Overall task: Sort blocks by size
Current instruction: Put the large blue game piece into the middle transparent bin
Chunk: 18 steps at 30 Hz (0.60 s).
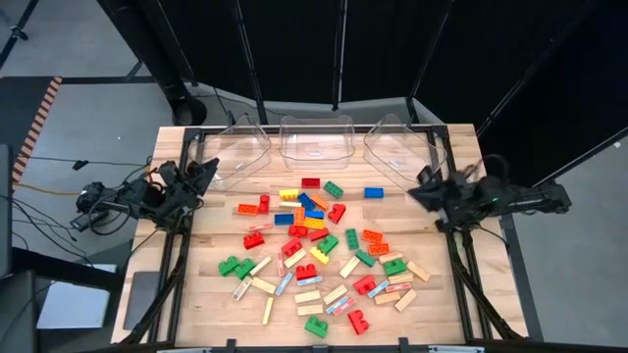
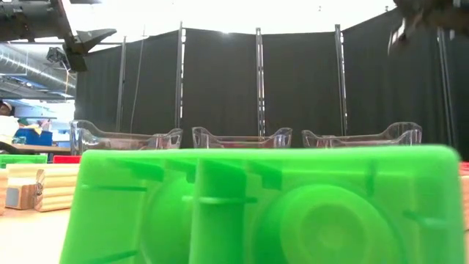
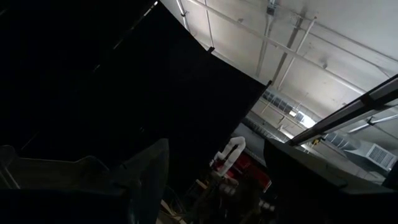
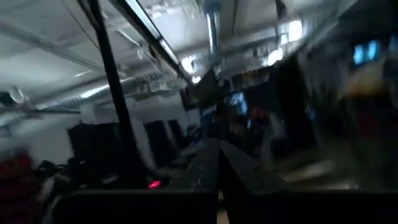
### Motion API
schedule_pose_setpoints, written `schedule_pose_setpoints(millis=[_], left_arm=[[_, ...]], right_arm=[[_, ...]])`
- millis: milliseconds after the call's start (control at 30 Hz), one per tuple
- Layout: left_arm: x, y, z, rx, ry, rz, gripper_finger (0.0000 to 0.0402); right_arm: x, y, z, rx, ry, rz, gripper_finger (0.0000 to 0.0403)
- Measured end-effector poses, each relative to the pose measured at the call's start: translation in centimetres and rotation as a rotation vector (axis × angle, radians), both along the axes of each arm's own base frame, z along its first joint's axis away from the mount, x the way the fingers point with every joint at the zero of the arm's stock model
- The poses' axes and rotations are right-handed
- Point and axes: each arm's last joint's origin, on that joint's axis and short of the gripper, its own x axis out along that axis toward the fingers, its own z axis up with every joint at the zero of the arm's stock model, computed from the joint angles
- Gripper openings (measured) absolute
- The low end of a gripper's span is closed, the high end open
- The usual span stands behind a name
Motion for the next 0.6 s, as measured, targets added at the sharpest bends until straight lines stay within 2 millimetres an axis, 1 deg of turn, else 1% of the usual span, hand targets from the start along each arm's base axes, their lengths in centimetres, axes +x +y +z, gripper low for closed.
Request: schedule_pose_setpoints(millis=[67,100,167,233,300,367,400,467,533,600], left_arm=[[0.0,0.0,0.0,0.000,0.000,0.000,0.0269],[0.0,0.0,0.0,0.000,0.000,0.000,0.0269],[0.0,0.0,0.0,0.000,0.000,0.000,0.0269],[0.0,0.0,0.0,0.000,0.000,0.000,0.0269],[0.0,0.0,0.0,0.000,0.000,0.000,0.0269],[0.0,0.0,0.0,0.000,0.000,0.000,0.0269],[0.0,0.0,0.0,0.000,0.000,0.000,0.0269],[0.0,0.0,0.0,0.000,0.000,0.000,0.0269],[0.0,0.0,0.0,0.001,0.000,0.000,0.0269],[0.0,0.0,0.0,0.000,0.000,0.000,0.0269]], right_arm=[[-0.2,-0.1,2.7,-0.072,0.062,-0.069,0.0015],[-0.2,-0.3,3.9,-0.092,0.135,-0.117,0.0014],[0.1,-0.6,5.9,-0.127,0.330,-0.227,0.0013],[0.9,-0.9,6.6,-0.178,0.604,-0.313,0.0013],[2.3,-1.0,6.7,-0.236,0.860,-0.344,0.0017],[4.3,-1.2,6.4,-0.280,1.063,-0.344,0.0025],[5.5,-1.3,6.0,-0.308,1.146,-0.309,0.0032],[7.9,-1.3,5.0,-0.367,1.264,-0.209,0.0050],[10.3,-1.6,3.7,-0.391,1.353,-0.117,0.0075],[12.2,-2.1,2.6,-0.401,1.426,-0.074,0.0108]])
